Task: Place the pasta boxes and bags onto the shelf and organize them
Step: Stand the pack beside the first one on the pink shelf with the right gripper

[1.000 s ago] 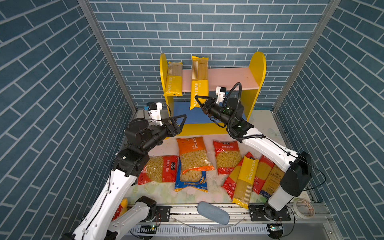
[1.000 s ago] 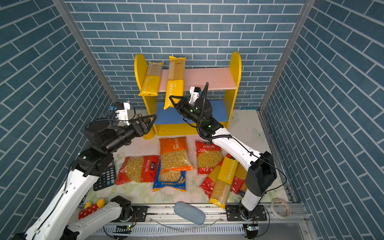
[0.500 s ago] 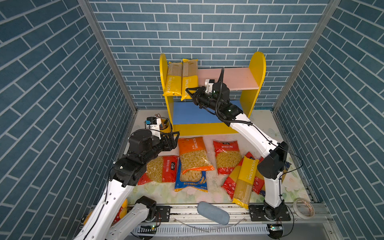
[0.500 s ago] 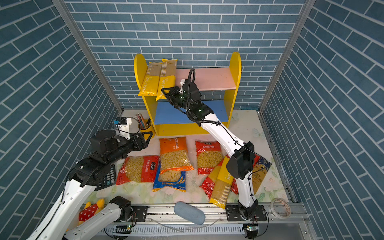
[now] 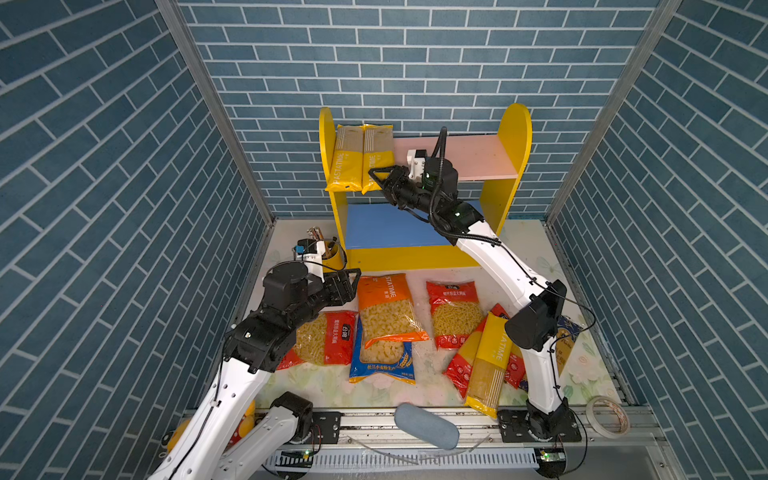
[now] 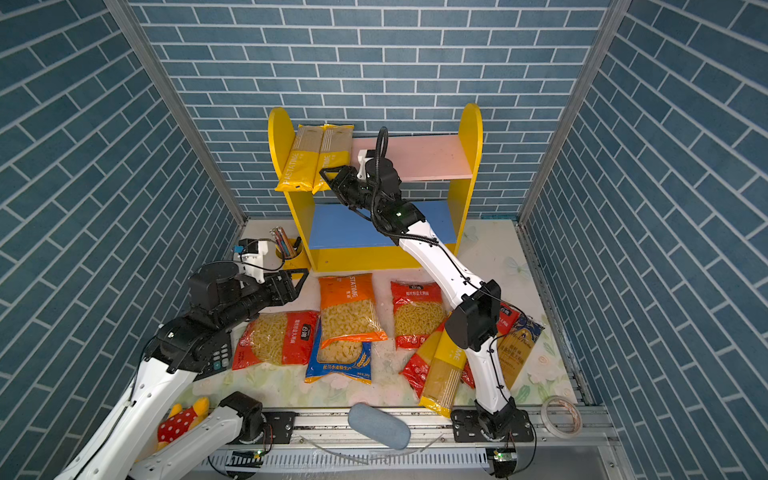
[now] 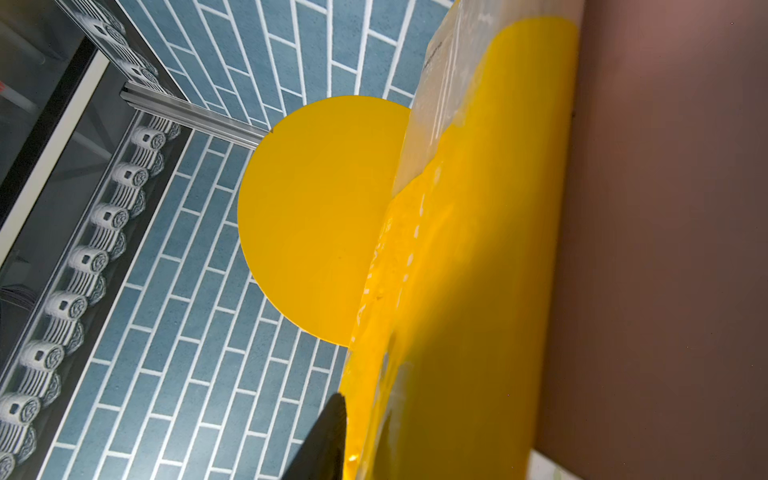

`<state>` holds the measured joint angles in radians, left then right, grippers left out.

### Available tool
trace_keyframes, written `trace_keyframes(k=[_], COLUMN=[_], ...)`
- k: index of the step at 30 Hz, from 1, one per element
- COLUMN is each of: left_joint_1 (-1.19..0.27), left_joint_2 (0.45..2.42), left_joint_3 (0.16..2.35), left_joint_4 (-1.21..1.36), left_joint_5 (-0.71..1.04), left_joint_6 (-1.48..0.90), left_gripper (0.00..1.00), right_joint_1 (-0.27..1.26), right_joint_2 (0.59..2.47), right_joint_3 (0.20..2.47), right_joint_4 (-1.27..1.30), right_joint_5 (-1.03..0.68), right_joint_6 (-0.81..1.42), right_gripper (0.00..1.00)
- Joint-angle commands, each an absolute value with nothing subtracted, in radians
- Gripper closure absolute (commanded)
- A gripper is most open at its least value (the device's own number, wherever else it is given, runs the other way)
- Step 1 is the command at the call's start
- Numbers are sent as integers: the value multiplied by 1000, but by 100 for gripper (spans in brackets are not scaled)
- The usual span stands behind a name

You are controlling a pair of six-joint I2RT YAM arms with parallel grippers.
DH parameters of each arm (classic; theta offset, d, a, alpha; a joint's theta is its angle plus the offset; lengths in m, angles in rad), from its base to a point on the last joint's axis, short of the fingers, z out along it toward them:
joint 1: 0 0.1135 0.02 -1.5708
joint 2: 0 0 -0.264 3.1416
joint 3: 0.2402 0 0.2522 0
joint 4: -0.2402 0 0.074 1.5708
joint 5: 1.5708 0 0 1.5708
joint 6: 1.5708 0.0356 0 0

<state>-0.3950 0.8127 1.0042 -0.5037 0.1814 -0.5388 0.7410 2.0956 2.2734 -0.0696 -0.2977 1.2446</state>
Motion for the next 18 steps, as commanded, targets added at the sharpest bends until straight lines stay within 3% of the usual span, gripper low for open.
trace_keyframes(k=[1, 4, 7, 18], left_joint_1=[-390, -394, -401, -402], left_joint_2=[818, 832, 822, 808], left_joint_3=[986, 989, 987, 959], left_joint_4=[-474, -462, -457, -462], left_joint_5=[202, 206, 191, 175], left_joint_6=[-553, -567, -570, -572], left_gripper=[27, 28, 28, 28], right_joint_1=[762, 746, 726, 717], right_joint_2=[1985, 2024, 2095, 2095], right_joint_3=[2227, 2272, 2402, 2342], right_joint_4=[42, 20, -41, 23], right_joint_5=[-285, -291, -338, -355], right_joint_6=[1171, 1186, 1211, 1261], right_gripper=[65, 82, 82, 53])
